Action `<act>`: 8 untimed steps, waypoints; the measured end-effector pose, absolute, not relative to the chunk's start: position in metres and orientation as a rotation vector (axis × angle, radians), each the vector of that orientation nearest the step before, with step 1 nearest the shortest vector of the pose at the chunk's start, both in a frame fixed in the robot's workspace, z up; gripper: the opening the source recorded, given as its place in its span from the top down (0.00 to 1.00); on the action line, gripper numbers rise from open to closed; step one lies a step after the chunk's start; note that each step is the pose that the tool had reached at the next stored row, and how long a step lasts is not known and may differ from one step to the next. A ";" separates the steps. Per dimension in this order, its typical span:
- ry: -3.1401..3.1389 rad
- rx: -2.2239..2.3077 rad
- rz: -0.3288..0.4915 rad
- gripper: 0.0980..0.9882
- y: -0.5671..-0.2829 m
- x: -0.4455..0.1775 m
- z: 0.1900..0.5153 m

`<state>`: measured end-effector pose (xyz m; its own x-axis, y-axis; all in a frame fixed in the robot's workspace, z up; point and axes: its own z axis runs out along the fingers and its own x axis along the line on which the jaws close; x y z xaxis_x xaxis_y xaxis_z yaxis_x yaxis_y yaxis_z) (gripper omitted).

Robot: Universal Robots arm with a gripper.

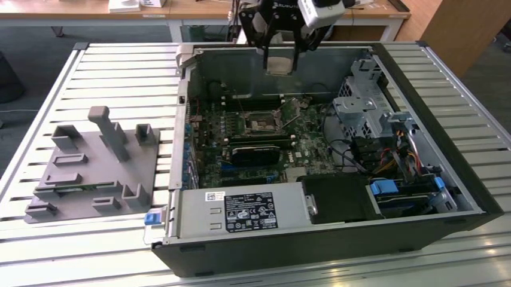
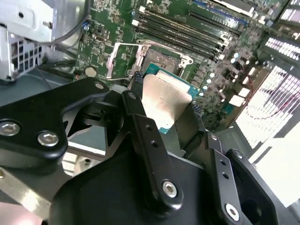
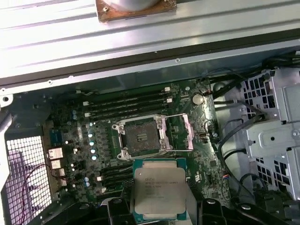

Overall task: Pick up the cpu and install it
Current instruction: 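Place the cpu into insertion slot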

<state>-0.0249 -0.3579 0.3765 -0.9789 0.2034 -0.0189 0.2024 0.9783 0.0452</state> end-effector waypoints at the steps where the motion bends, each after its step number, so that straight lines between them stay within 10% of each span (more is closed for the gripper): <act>1: 3.098 0.344 0.067 0.52 -0.358 -0.025 0.376; 8: 3.072 0.512 0.063 0.52 -0.358 -0.025 0.376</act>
<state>-0.0249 -0.3579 0.3761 -0.9456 0.3249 -0.0191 0.3238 0.9451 0.0442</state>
